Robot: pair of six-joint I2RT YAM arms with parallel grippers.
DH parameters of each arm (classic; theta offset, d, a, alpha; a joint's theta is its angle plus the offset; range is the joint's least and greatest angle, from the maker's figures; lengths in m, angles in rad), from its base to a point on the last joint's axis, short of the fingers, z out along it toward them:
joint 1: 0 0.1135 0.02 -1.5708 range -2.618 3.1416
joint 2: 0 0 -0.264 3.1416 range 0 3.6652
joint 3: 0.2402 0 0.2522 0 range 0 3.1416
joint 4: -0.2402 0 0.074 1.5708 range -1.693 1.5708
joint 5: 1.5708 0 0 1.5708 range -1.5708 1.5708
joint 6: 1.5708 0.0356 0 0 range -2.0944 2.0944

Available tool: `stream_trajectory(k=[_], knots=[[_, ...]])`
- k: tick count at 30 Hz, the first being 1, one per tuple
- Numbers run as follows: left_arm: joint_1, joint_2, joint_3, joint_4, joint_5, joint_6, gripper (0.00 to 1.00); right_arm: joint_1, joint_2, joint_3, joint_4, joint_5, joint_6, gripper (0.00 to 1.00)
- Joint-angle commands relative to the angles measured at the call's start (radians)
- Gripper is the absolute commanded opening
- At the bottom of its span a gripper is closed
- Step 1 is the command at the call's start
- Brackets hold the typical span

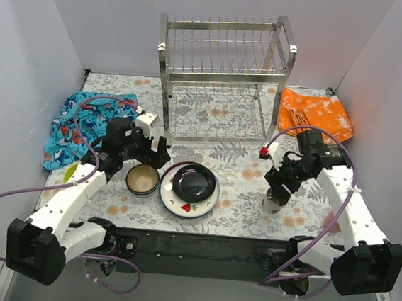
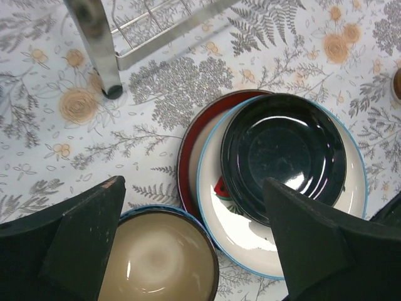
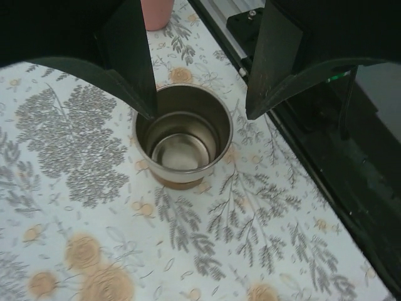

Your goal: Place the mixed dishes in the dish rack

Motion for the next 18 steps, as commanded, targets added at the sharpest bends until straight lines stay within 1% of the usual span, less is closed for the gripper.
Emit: stream_trajectory(k=[1,4,5,8,10,15,18], knots=[[-0.016,0.001,-0.012,0.006,0.049,0.002,0.91,0.023,0.011,-0.033,-0.148,-0.034,-0.146,0.66],[-0.019,0.021,-0.006,0.015,0.049,-0.022,0.9,0.069,0.007,-0.065,-0.156,-0.022,-0.17,0.66],[-0.019,0.028,-0.007,0.033,0.025,-0.053,0.9,0.096,0.005,-0.075,-0.156,-0.013,-0.178,0.66],[-0.019,0.039,-0.004,0.047,0.01,-0.076,0.9,0.132,0.011,-0.112,-0.147,-0.016,-0.164,0.66],[-0.021,0.047,0.002,0.047,0.018,-0.085,0.9,0.145,0.017,-0.138,-0.119,-0.014,-0.145,0.66],[-0.019,0.056,0.025,0.044,0.017,-0.093,0.9,0.193,0.04,-0.174,-0.01,0.047,-0.076,0.64],[-0.021,0.059,0.039,0.033,0.02,-0.097,0.9,0.199,0.054,-0.175,0.022,0.072,-0.057,0.59]])
